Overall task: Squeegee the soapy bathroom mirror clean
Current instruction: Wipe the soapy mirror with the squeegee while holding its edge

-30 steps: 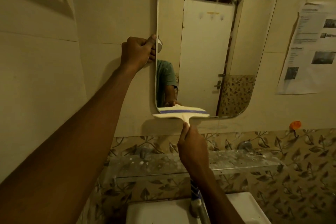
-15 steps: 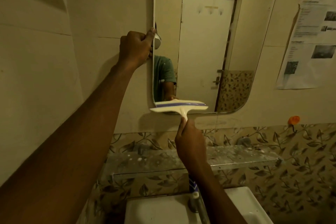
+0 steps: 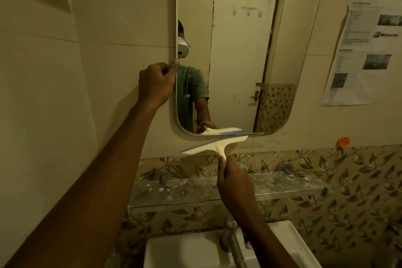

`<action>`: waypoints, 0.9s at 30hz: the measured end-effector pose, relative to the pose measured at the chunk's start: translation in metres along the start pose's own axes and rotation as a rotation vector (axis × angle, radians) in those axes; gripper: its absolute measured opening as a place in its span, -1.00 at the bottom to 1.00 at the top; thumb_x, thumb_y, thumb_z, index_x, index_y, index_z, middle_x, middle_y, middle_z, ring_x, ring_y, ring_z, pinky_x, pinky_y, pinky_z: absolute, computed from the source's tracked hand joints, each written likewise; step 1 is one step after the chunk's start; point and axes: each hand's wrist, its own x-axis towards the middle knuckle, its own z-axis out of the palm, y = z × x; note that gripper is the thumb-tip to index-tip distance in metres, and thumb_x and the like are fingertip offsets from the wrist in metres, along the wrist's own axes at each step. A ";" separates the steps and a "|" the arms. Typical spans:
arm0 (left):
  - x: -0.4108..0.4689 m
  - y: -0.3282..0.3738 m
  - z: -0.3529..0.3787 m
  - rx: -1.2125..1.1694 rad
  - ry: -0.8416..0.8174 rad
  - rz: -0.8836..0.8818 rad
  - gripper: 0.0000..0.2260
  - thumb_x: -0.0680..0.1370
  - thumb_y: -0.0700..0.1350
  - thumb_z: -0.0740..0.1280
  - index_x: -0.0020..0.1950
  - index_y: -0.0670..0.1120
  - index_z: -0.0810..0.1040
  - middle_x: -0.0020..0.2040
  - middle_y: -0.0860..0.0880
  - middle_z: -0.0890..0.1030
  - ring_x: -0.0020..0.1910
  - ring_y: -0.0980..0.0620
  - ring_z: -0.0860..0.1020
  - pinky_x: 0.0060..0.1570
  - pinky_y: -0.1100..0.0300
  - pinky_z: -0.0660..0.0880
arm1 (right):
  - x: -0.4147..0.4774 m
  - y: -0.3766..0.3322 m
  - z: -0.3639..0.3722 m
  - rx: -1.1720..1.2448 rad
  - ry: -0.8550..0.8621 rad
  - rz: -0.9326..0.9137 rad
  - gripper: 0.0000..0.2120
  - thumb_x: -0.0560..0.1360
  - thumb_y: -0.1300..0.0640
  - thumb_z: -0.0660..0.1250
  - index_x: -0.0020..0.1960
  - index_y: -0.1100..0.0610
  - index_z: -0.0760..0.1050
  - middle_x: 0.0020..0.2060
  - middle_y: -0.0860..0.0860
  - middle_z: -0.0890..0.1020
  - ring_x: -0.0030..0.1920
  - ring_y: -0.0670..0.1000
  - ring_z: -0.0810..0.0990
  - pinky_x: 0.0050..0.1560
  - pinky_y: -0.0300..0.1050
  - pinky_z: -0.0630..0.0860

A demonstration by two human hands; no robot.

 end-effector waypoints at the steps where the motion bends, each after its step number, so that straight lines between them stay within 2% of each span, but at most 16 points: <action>1: -0.001 -0.001 0.001 -0.006 0.006 -0.002 -0.53 0.58 0.21 0.19 -0.20 -0.17 0.60 -0.26 -0.16 0.66 -0.26 -0.08 0.65 -0.14 -0.10 0.61 | -0.001 0.001 -0.006 -0.009 -0.008 -0.052 -0.73 0.65 -0.06 0.04 -0.08 0.04 0.39 -0.45 -0.11 0.43 -0.53 -0.13 0.38 -0.50 -0.34 0.18; 6: -0.004 0.002 0.002 -0.068 0.022 -0.047 -0.52 0.62 0.21 0.10 -0.18 -0.12 0.58 -0.25 -0.12 0.65 -0.29 -0.01 0.65 -0.13 -0.01 0.64 | 0.023 -0.006 -0.039 -0.112 -0.174 -0.273 -0.80 0.64 -0.09 0.10 -0.06 -0.02 0.37 -0.41 -0.13 0.41 -0.50 -0.16 0.36 -0.51 -0.37 0.20; 8: -0.006 0.004 0.003 -0.095 0.030 -0.074 -0.52 0.63 0.20 0.07 -0.19 -0.11 0.57 -0.24 -0.13 0.65 -0.27 -0.03 0.65 -0.11 0.00 0.64 | 0.040 -0.011 -0.048 -0.158 -0.267 -0.387 -0.77 0.63 -0.10 0.10 -0.01 0.02 0.43 -0.36 -0.11 0.46 -0.42 -0.16 0.41 -0.41 -0.38 0.26; 10: -0.009 0.005 0.003 -0.104 0.037 -0.094 -0.49 0.63 0.21 0.05 -0.21 -0.12 0.56 -0.23 -0.17 0.65 -0.26 -0.08 0.65 -0.09 -0.04 0.63 | 0.057 -0.019 -0.055 -0.236 -0.325 -0.513 -0.73 0.63 -0.10 0.11 0.05 0.05 0.47 -0.31 -0.08 0.50 -0.37 -0.12 0.45 -0.34 -0.30 0.34; 13: -0.012 0.007 0.006 -0.129 0.048 -0.140 -0.53 0.63 0.21 0.04 -0.24 -0.06 0.52 -0.25 -0.13 0.64 -0.24 -0.07 0.65 -0.08 -0.05 0.63 | 0.083 -0.033 -0.059 -0.350 -0.267 -0.687 -0.67 0.63 -0.14 0.06 0.03 0.06 0.46 -0.38 -0.05 0.47 -0.44 -0.09 0.41 -0.35 -0.21 0.38; 15: -0.016 0.011 0.008 -0.144 0.070 -0.166 -0.55 0.63 0.20 0.03 -0.25 -0.02 0.50 -0.27 -0.08 0.61 -0.24 -0.04 0.63 -0.08 -0.01 0.63 | 0.099 -0.040 -0.061 -0.390 -0.209 -0.758 -0.61 0.64 -0.18 0.00 -0.06 0.05 0.45 -0.44 -0.06 0.41 -0.48 -0.09 0.37 -0.37 -0.17 0.36; 18: -0.019 0.018 0.011 -0.095 0.104 -0.176 -0.49 0.64 0.20 0.02 -0.20 -0.12 0.54 -0.21 -0.17 0.64 -0.24 -0.06 0.62 -0.09 -0.02 0.61 | 0.113 -0.045 -0.058 -0.462 -0.136 -0.757 -0.46 0.63 -0.23 -0.08 -0.30 0.03 0.42 -0.49 -0.06 0.39 -0.52 -0.09 0.34 -0.45 -0.19 0.24; 20: -0.019 0.023 0.014 -0.058 0.122 -0.188 -0.47 0.64 0.19 0.01 -0.17 -0.17 0.55 -0.20 -0.21 0.63 -0.29 -0.03 0.59 -0.11 0.01 0.59 | 0.121 -0.039 -0.055 -0.439 -0.113 -0.726 -0.43 0.63 -0.23 -0.08 -0.36 0.03 0.43 -0.50 -0.06 0.38 -0.53 -0.09 0.34 -0.46 -0.19 0.22; 22: -0.020 0.027 0.019 -0.016 0.160 -0.213 -0.50 0.64 0.19 0.01 -0.24 -0.11 0.51 -0.29 -0.11 0.59 -0.34 0.03 0.55 -0.18 0.10 0.55 | 0.127 -0.026 -0.057 -0.456 -0.107 -0.724 -0.51 0.64 -0.17 -0.05 -0.16 0.05 0.53 -0.42 -0.05 0.41 -0.49 -0.08 0.35 -0.46 -0.16 0.24; 24: -0.020 0.030 0.023 0.002 0.213 -0.257 -0.53 0.64 0.19 0.02 -0.30 -0.05 0.46 -0.36 0.00 0.52 -0.38 0.08 0.50 -0.25 0.15 0.50 | 0.135 -0.004 -0.067 -0.474 -0.120 -0.718 -0.62 0.64 -0.11 -0.01 0.10 0.07 0.51 -0.25 -0.02 0.49 -0.38 -0.04 0.44 -0.44 -0.12 0.37; 26: -0.020 0.032 0.027 0.004 0.253 -0.291 -0.55 0.64 0.19 0.04 -0.31 -0.01 0.45 -0.36 0.03 0.51 -0.37 0.09 0.50 -0.21 0.12 0.51 | 0.144 0.027 -0.083 -0.421 -0.129 -0.657 -0.63 0.63 -0.08 0.00 0.19 0.06 0.48 -0.06 0.03 0.57 -0.20 0.02 0.57 -0.30 -0.05 0.56; 27: -0.020 0.032 0.028 -0.003 0.267 -0.306 -0.55 0.64 0.19 0.05 -0.32 -0.01 0.45 -0.36 0.03 0.51 -0.36 0.08 0.51 -0.17 0.09 0.53 | 0.148 0.044 -0.092 -0.407 -0.139 -0.625 -0.64 0.63 -0.09 0.00 0.21 0.05 0.46 -0.01 0.03 0.57 -0.14 0.03 0.58 -0.25 -0.03 0.59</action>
